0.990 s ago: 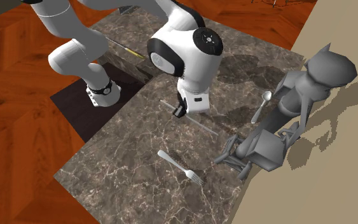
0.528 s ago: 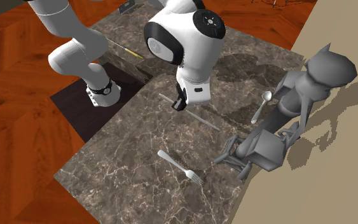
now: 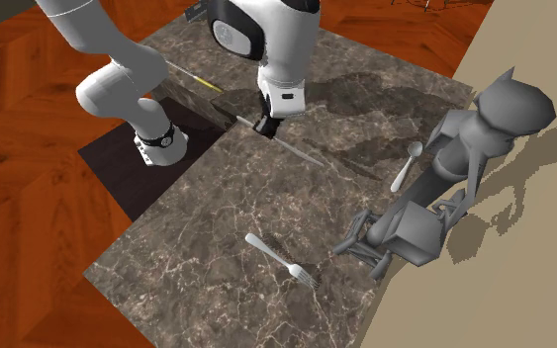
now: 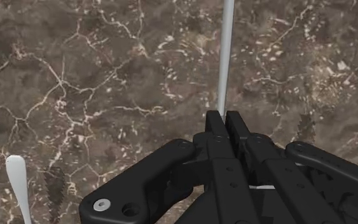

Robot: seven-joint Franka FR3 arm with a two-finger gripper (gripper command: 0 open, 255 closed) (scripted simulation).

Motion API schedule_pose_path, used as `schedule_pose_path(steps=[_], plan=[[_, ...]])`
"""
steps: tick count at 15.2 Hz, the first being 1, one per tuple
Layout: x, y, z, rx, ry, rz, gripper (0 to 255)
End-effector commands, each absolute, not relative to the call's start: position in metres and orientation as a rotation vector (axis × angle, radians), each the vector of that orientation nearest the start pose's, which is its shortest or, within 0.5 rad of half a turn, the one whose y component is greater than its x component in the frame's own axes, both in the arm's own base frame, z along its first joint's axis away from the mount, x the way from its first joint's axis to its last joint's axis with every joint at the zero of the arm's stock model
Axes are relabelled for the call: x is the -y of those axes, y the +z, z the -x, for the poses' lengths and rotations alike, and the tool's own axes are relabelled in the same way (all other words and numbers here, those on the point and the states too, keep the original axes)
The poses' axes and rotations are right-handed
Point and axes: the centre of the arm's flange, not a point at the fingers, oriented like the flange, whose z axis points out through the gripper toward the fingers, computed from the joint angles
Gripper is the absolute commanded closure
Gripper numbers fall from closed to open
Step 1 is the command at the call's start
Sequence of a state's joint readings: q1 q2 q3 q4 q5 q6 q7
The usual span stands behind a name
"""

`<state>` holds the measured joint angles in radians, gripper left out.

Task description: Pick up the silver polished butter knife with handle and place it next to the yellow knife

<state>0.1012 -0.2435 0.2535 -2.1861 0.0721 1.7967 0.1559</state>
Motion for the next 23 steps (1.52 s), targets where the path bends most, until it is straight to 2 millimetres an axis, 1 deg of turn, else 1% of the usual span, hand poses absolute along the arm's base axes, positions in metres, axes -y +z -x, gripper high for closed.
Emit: schedule_pose_path(steps=[1,23], plan=[[-0.182,0.472,-0.407,0.260,0.238,3.152,255],[-0.306,0.472,-0.144,0.260,0.238,3.152,255]])
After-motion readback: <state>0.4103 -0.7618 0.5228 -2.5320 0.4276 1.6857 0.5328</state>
